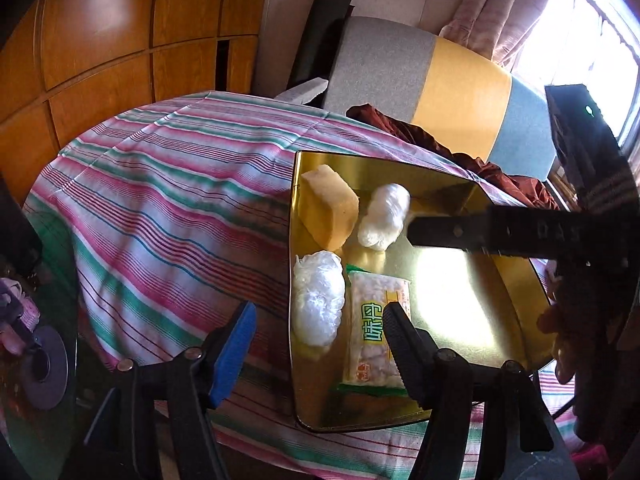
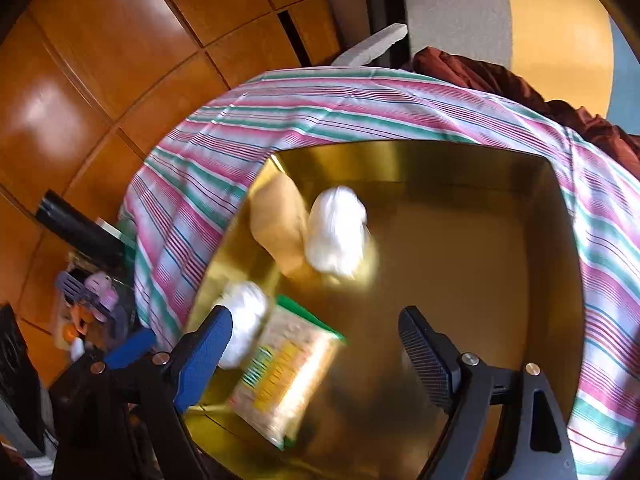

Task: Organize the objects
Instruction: 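Carry the plastic bundle into the gold tray and open the right tool, then move the left tool to a large yellow sponge and close on it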

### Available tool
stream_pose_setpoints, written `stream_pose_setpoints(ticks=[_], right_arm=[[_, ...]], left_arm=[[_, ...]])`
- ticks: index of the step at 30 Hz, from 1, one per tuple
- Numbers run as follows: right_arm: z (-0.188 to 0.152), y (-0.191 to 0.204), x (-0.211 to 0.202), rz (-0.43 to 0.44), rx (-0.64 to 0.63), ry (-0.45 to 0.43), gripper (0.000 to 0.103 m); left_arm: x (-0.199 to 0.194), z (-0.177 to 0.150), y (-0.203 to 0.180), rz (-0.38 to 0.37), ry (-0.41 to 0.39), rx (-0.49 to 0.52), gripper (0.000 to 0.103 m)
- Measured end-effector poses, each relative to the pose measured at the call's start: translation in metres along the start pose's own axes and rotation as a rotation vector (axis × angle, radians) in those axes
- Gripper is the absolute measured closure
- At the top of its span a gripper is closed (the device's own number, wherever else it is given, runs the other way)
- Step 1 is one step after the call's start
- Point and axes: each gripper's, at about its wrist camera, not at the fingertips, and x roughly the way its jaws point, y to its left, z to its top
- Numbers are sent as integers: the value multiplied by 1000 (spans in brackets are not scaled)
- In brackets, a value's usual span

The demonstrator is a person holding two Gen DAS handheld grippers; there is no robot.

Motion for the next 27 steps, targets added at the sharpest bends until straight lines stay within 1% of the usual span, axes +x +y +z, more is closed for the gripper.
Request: stream_pose_setpoints(ticks=[3, 5, 8, 13, 16, 20, 23, 27], right_arm=[[-8, -5, -8, -37, 1, -10, 16], [-14, -10, -15, -61, 7, -27, 16], [-23, -19, -28, -105, 18, -59, 16], [-38, -48, -59, -171, 83, -120, 16], [-48, -72, -80, -211, 137, -151, 16], [-66, -110, -107, -287, 210, -170, 16], [-83, -146, -128, -355, 277, -180, 16], [-109, -200, -167, -454, 405, -213, 16]], left_arm=[[0, 0, -4, -12, -1, 10, 36], [0, 0, -8, -20, 2, 20, 34], [-2, -2, -15, -31, 1, 37, 33], [-4, -1, -26, -46, 5, 51, 31], [-4, -1, -32, -53, 10, 58, 31], [-7, 1, -45, -72, 7, 86, 27], [-9, 3, -60, -92, 1, 122, 26], [-13, 9, -85, -131, -9, 173, 26]])
